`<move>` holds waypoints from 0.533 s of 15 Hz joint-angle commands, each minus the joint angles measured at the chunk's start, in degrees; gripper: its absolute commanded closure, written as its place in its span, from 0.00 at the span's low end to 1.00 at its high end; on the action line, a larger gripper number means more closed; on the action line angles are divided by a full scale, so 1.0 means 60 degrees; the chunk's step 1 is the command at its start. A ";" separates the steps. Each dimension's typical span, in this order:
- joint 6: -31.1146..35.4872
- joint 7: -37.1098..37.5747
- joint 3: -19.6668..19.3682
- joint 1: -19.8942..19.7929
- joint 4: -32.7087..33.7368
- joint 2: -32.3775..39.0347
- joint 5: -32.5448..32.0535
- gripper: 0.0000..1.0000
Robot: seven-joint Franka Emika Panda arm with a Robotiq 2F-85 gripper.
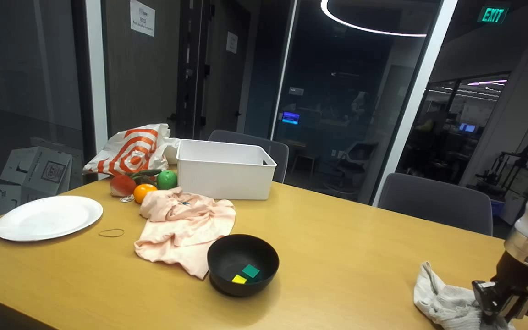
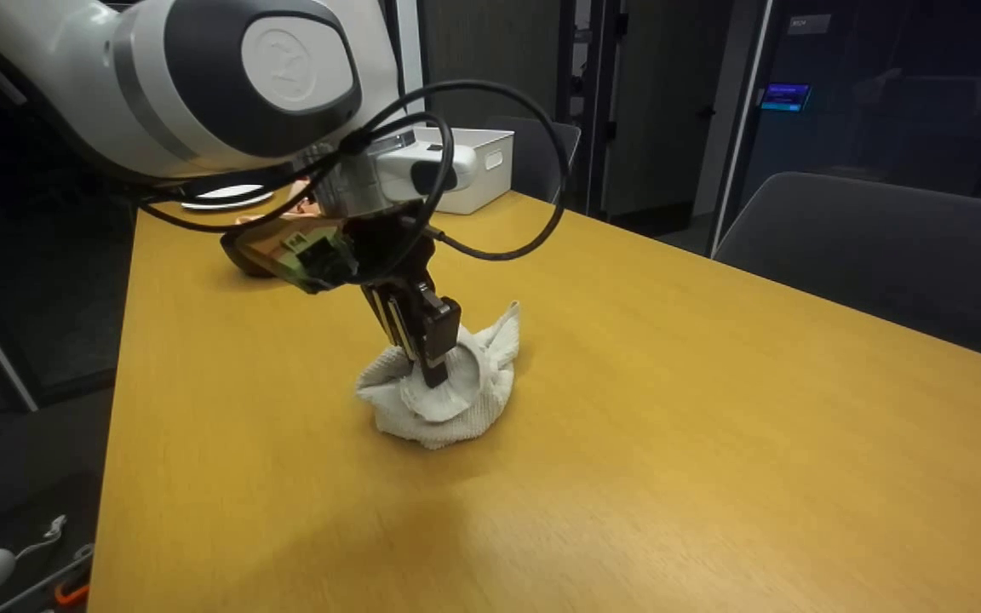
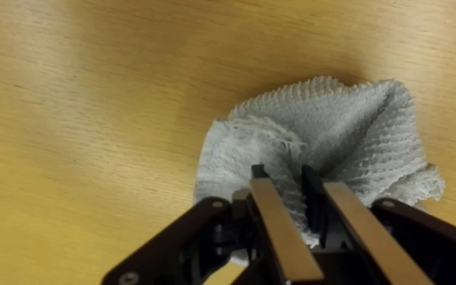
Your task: Unfold the towel on the right.
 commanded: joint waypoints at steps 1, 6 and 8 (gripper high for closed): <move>0.0210 -0.0405 0.0054 0.0002 -0.0219 -0.0511 0.0374 0.93; -0.0670 -0.0485 0.0190 -0.0056 -0.0139 -0.1020 0.0265 0.89; -0.1491 -0.0492 0.0273 -0.0132 -0.0092 -0.1361 0.0094 0.91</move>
